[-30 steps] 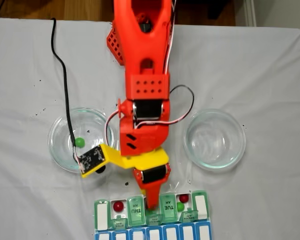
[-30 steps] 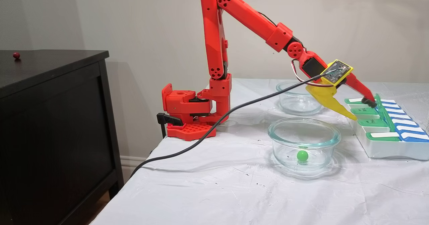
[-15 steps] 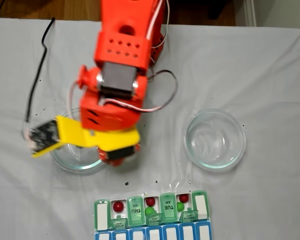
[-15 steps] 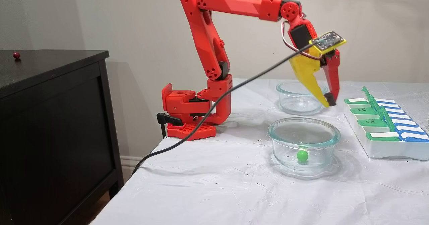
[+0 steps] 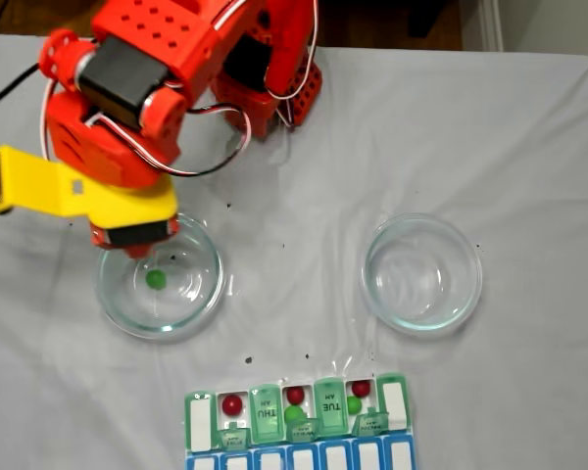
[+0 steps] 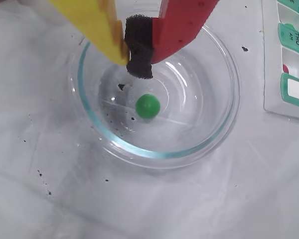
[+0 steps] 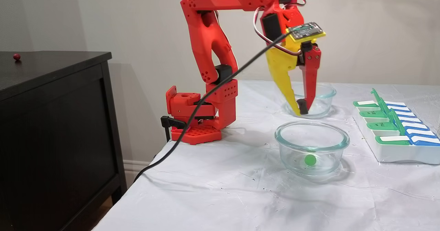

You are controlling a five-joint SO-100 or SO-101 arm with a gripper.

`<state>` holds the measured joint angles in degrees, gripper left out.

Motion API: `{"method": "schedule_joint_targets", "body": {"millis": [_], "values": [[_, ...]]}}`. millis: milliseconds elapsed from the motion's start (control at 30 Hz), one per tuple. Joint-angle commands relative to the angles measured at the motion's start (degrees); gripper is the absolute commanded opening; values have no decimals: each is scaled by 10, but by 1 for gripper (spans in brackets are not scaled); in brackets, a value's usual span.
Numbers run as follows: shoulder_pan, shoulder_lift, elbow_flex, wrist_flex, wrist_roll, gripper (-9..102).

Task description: Sort medicines into box.

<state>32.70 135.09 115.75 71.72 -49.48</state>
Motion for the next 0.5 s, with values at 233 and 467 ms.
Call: {"method": "schedule_joint_targets", "body": {"millis": [233,467], "values": [[18,-22,-25,58,148,21],[-6,-17,26,-11,240,24]]}}
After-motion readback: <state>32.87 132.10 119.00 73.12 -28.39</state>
